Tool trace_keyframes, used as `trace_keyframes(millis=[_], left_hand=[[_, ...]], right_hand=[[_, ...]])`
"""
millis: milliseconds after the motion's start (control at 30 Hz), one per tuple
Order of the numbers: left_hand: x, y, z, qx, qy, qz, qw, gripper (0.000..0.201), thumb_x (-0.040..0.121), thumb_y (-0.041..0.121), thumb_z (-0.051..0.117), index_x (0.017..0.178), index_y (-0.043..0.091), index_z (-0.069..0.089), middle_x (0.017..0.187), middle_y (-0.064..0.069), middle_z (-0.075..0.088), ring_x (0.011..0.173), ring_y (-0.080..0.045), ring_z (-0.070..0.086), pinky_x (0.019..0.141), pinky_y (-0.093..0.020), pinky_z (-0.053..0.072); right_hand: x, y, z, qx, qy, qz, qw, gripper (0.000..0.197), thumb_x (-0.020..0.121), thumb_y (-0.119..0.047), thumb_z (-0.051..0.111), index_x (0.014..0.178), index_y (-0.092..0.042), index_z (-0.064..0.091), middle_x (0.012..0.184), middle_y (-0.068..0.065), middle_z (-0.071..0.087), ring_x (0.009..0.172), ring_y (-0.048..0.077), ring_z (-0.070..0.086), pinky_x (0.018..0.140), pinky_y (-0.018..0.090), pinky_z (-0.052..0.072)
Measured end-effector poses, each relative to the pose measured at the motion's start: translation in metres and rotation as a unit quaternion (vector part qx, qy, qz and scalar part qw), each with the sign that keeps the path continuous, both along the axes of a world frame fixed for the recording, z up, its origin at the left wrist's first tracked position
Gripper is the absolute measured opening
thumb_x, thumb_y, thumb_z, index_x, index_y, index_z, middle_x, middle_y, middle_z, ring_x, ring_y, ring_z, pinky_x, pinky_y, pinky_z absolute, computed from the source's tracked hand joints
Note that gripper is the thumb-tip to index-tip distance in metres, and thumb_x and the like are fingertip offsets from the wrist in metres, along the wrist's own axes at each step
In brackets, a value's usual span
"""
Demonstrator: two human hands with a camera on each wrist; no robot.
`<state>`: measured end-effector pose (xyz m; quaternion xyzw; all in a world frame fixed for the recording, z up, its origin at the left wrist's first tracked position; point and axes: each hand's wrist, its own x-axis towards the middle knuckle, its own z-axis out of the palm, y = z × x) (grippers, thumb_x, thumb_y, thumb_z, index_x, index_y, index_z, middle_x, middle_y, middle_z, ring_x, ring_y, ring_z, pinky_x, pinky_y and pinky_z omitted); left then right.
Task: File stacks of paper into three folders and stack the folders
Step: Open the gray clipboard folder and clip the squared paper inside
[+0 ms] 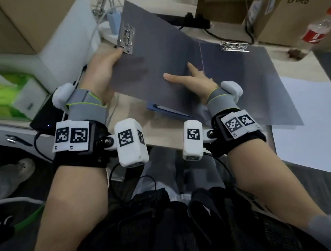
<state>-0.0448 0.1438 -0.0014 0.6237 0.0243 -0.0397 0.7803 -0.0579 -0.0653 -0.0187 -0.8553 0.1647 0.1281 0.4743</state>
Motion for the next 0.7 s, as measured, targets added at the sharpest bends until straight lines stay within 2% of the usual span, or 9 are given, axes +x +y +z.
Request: trace_keyframes(millis=[67,200,233,300,400,467,533,600,700], left_hand=[[-0.004,0.008,-0.008,0.043,-0.002,-0.024,0.999,0.039,0.099,0.010,0.039,0.078,0.009,0.072,0.082,-0.006,0.076,0.077,-0.023,0.073,0.077,-0.037,0.059],[-0.005,0.017,-0.021,0.099,0.046,-0.013,0.994,0.029,0.099,0.004,0.035,0.086,0.008,0.060,0.066,0.002,0.073,0.061,-0.014,0.071,0.059,-0.028,0.059],[-0.004,0.017,-0.023,0.123,0.051,0.000,0.991,0.028,0.099,0.003,0.037,0.083,0.010,0.059,0.064,0.003,0.072,0.059,-0.012,0.069,0.060,-0.027,0.058],[0.002,0.018,-0.028,0.210,0.068,0.014,0.975,0.029,0.096,0.005,0.043,0.072,0.017,0.054,0.068,0.003,0.062,0.062,-0.012,0.060,0.076,-0.031,0.053],[0.010,0.018,-0.032,0.322,0.086,0.050,0.942,0.029,0.092,0.015,0.052,0.064,0.020,0.045,0.077,-0.001,0.053,0.079,-0.019,0.050,0.087,-0.036,0.043],[0.015,0.017,-0.032,0.312,0.098,0.067,0.943,0.022,0.092,0.022,0.052,0.071,0.018,0.051,0.091,-0.008,0.052,0.089,-0.020,0.047,0.088,-0.037,0.044],[0.019,0.015,-0.031,0.302,0.110,0.082,0.943,0.014,0.094,0.023,0.048,0.096,0.014,0.059,0.091,-0.007,0.051,0.083,-0.019,0.047,0.082,-0.031,0.039],[0.024,0.014,-0.033,0.282,0.118,0.088,0.948,0.015,0.094,0.020,0.048,0.108,0.018,0.053,0.092,-0.006,0.050,0.083,-0.019,0.046,0.079,-0.027,0.037],[0.027,0.011,-0.037,0.250,0.117,0.118,0.954,0.039,0.088,0.018,0.056,0.124,0.003,0.055,0.103,-0.006,0.050,0.092,-0.019,0.045,0.080,-0.027,0.037]], right_hand=[[0.001,-0.001,-0.005,-0.044,0.014,0.012,0.999,0.106,0.065,-0.074,0.064,0.149,-0.039,0.009,0.160,0.005,-0.005,0.145,0.037,-0.016,0.119,0.051,-0.005],[0.002,0.007,-0.012,-0.082,0.024,0.027,0.996,0.110,0.064,-0.073,0.065,0.149,-0.040,0.004,0.160,0.005,-0.012,0.142,0.041,-0.021,0.117,0.055,-0.006],[0.002,0.008,-0.015,-0.088,0.026,0.029,0.995,0.111,0.064,-0.073,0.066,0.149,-0.040,0.003,0.160,0.005,-0.013,0.142,0.041,-0.022,0.117,0.056,-0.006],[0.002,0.009,-0.019,-0.100,0.024,0.032,0.994,0.112,0.063,-0.073,0.066,0.149,-0.040,0.002,0.159,0.004,-0.015,0.142,0.041,-0.023,0.117,0.057,-0.006],[0.008,0.008,-0.021,-0.126,0.030,0.036,0.991,0.110,0.065,-0.071,0.066,0.150,-0.038,0.003,0.160,0.005,-0.012,0.143,0.041,-0.019,0.117,0.055,-0.003],[0.017,0.005,-0.020,-0.152,0.026,0.042,0.987,0.104,0.069,-0.067,0.066,0.150,-0.034,0.009,0.160,0.008,-0.001,0.145,0.040,-0.007,0.119,0.051,0.004],[0.027,0.000,-0.017,-0.163,-0.004,0.042,0.986,0.092,0.074,-0.058,0.067,0.149,-0.027,0.022,0.157,0.010,0.017,0.144,0.036,0.015,0.119,0.045,0.016],[0.036,-0.004,-0.013,-0.186,-0.025,0.051,0.981,0.080,0.079,-0.050,0.066,0.146,-0.024,0.030,0.151,0.009,0.030,0.139,0.031,0.030,0.117,0.039,0.023],[0.048,-0.009,-0.012,-0.252,-0.020,0.076,0.964,0.081,0.077,-0.058,0.064,0.145,-0.030,0.030,0.152,0.009,0.030,0.139,0.035,0.027,0.117,0.041,0.020]])
